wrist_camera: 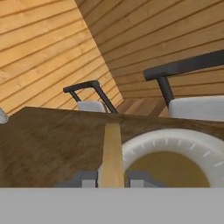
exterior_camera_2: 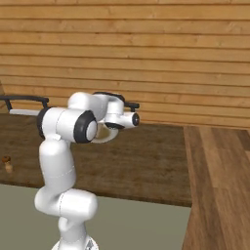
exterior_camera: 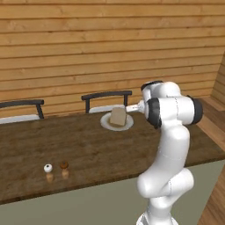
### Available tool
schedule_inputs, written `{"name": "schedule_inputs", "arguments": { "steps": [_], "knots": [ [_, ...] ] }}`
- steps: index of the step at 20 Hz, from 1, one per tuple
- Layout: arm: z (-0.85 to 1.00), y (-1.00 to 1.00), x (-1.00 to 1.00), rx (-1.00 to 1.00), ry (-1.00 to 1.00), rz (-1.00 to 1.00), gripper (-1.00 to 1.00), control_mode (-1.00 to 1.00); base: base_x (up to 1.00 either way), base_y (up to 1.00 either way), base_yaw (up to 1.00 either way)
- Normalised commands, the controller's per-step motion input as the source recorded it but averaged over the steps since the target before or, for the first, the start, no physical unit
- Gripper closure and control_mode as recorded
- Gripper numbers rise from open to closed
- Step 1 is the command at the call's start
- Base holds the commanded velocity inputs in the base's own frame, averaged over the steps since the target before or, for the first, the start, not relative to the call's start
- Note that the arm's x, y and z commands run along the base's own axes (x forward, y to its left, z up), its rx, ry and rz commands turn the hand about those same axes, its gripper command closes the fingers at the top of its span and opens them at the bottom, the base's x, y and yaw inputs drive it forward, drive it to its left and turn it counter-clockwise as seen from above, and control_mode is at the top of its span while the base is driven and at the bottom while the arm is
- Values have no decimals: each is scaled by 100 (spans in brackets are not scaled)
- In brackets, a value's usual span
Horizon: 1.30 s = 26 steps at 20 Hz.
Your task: Start the toaster. Once the lever pops up, take the bread to the plate on the dining counter.
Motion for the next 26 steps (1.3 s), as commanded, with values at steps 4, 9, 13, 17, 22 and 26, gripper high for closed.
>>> {"name": "schedule_inputs", "arguments": {
  "steps": [4, 9, 13, 17, 22, 26],
  "knots": [
    [-19, -13, 6, 0, -3, 0, -100, -100, 0, 0, 0],
    [-2, -37, 2, 0, -2, 0, -100, -100, 0, 0, 0],
    [15, -12, 28, 0, -3, 0, -100, -100, 0, 0, 0],
    [33, -3, 10, -7, -5, 0, -100, -100, 0, 0, 0],
    [77, -14, -21, -18, -9, 0, -100, -100, 0, 0, 0],
    [91, -1, -92, -29, -29, 0, -100, -100, 0, 0, 0]
  ]
}}
